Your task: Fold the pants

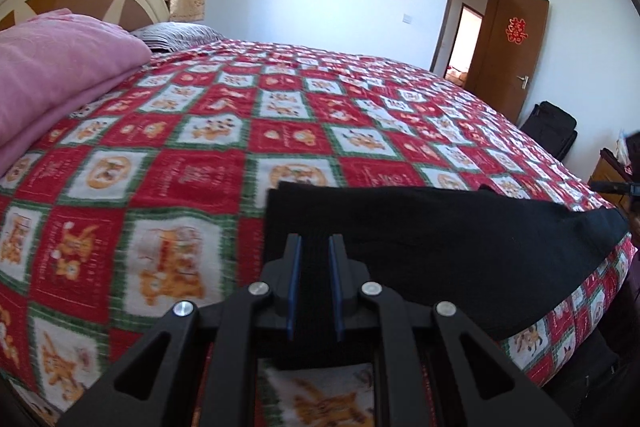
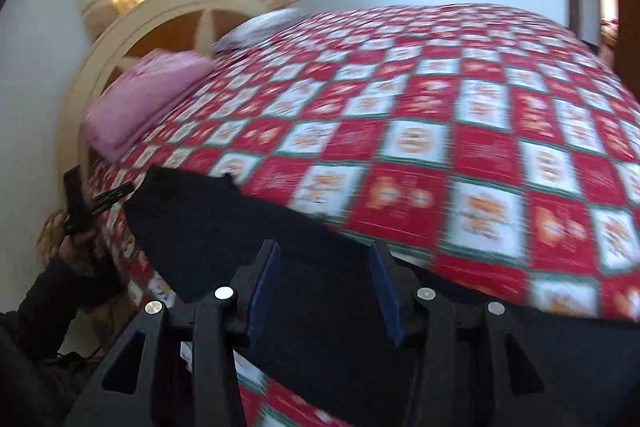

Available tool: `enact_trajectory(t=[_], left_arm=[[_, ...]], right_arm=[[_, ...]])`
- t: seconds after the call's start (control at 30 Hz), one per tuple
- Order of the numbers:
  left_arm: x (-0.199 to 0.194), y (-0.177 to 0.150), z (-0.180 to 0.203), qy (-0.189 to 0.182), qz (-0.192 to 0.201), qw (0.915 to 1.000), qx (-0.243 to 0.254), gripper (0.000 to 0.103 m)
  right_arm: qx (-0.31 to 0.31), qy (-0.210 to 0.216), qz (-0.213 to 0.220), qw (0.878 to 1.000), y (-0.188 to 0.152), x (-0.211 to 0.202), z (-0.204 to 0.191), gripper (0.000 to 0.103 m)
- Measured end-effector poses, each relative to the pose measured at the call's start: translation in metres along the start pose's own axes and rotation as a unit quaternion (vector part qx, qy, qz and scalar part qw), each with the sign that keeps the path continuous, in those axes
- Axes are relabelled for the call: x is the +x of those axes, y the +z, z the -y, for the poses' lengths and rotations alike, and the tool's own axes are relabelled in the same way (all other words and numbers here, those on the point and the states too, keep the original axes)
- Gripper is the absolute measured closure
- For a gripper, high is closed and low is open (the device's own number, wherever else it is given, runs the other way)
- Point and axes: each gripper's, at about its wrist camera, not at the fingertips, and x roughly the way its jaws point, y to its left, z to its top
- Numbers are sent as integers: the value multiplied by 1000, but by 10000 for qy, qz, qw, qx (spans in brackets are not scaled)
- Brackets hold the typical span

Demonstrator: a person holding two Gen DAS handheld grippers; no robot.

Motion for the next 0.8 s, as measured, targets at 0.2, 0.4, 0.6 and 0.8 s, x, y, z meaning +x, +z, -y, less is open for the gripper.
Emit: enact_trajectory(t=[0.2, 0.4, 0.6, 0.8], left_arm=[[10, -7, 14, 178, -32, 9997, 161, 85], [7, -11, 15, 201, 80, 9997, 124, 79], [9, -12, 17, 192, 118, 9997, 132, 77], [7, -13, 19, 177, 148, 9996, 137, 75]], right_arm=[[-203, 819, -443, 9954, 34, 86, -60, 54], [26, 1072, -828, 9908, 55, 157, -82, 54], [805, 1563, -1114, 9781, 67, 200, -75, 61], [305, 1267, -1416, 9813, 62, 209, -100, 98]])
